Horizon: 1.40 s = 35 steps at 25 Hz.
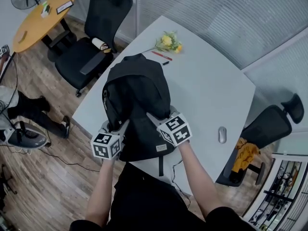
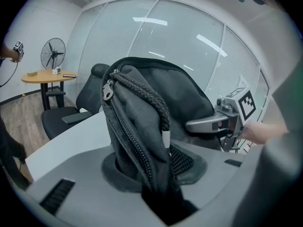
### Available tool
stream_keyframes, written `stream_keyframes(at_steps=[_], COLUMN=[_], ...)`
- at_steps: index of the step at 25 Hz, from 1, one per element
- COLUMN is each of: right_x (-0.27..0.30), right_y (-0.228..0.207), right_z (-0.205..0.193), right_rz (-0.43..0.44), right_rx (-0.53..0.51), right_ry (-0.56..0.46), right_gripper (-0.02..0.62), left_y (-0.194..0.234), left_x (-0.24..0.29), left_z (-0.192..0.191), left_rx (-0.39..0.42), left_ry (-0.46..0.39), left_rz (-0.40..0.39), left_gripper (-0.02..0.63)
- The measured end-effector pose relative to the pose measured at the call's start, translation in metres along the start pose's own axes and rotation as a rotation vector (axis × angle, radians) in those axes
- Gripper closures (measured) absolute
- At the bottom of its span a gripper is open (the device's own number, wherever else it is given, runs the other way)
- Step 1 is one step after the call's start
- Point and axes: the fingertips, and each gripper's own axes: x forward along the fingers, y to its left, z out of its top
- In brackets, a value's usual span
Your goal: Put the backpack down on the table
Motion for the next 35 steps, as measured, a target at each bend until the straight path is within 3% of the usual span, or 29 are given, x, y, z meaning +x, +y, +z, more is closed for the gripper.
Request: stream_keyframes(at_steps=[18,35], right_x=[0.055,0.091], right_y=[-0.039,-0.067], right_z=[-0.005,-0.022], right_rz=[0.032,0.042], right_rx=[0.148,0.257], right_ry=[0.174,0.275], right_gripper=[0.42,0.431], left_y=[0.045,0.076], left_x=[0.044,0.085], left_z=[0.002,-0.011], left_rx=[-0.11,-0.207], left_ry=[0.076,0.181], left_rz=[-0.037,-0.052], left_gripper=[0.446,0.413])
